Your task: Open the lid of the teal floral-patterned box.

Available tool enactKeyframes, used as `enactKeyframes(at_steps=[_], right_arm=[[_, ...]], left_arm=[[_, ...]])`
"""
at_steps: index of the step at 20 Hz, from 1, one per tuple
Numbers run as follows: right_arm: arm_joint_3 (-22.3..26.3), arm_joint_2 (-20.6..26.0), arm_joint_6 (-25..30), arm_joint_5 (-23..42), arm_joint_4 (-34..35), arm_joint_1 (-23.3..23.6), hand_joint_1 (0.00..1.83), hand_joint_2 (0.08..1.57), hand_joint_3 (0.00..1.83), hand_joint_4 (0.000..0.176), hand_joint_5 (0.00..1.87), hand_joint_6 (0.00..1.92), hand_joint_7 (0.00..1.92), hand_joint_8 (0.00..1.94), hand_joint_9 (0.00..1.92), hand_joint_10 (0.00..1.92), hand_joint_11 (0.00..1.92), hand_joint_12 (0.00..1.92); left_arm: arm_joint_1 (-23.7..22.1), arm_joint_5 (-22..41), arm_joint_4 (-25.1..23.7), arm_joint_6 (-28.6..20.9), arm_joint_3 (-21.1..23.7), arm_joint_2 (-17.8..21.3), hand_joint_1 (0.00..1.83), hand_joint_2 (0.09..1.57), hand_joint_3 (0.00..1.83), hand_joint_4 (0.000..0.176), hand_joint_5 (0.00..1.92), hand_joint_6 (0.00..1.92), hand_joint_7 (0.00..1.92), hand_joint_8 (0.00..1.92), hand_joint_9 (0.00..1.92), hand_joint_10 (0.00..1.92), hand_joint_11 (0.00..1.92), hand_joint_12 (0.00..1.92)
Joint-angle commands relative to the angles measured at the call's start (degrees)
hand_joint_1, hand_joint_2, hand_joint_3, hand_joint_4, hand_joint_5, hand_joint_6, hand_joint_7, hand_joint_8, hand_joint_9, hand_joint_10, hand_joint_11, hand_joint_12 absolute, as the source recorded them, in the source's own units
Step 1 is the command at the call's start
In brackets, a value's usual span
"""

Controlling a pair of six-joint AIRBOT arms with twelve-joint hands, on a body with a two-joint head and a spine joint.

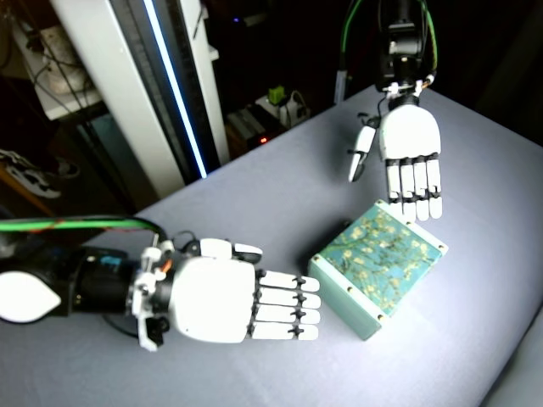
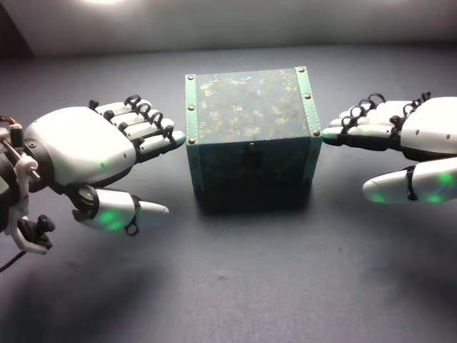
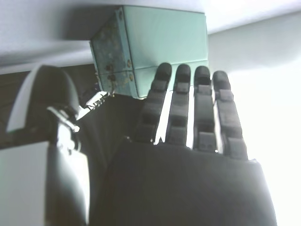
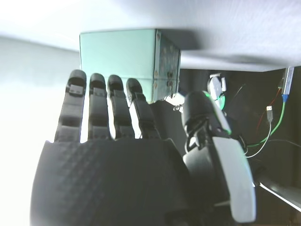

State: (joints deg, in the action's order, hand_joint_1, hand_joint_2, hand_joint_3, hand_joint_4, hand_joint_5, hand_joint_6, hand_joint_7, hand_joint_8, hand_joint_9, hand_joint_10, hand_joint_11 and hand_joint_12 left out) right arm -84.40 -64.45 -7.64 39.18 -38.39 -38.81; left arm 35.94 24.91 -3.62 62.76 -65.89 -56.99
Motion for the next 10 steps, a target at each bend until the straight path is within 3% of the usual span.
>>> enactKeyframes(at_steps=[1, 6, 10], right_arm=[[-0.23, 0.05, 0.42, 5.03, 2.5, 0.63, 0.0, 1.36, 0.0, 0.0, 0.05, 0.01, 0.04, 0.01, 0.01, 0.0, 0.01, 0.0], [-0.32, -0.88, 0.94, 5.11, 1.34, 1.71, 0.0, 1.34, 0.0, 0.0, 0.05, 0.0, 0.06, 0.01, 0.05, 0.01, 0.15, 0.07], [-0.05, -0.87, 2.16, 6.82, 0.81, 2.03, 0.0, 1.37, 0.0, 0.0, 0.06, 0.0, 0.04, 0.0, 0.02, 0.0, 0.08, 0.04]], left_arm=[[-0.67, 5.47, 0.34, -0.04, -0.19, 0.09, 0.0, 1.25, 0.01, 0.0, 0.0, 0.0, 0.0, 0.0, 0.0, 0.0, 0.01, 0.0], [-0.68, 6.2, 0.27, -0.03, 0.11, -0.05, 0.02, 1.29, 0.02, 0.0, 0.0, 0.0, 0.0, 0.0, 0.01, 0.0, 0.01, 0.0], [-0.52, 7.55, -0.06, -0.05, 1.02, 0.34, 0.05, 1.29, 0.01, 0.0, 0.0, 0.0, 0.0, 0.0, 0.01, 0.0, 0.01, 0.0]])
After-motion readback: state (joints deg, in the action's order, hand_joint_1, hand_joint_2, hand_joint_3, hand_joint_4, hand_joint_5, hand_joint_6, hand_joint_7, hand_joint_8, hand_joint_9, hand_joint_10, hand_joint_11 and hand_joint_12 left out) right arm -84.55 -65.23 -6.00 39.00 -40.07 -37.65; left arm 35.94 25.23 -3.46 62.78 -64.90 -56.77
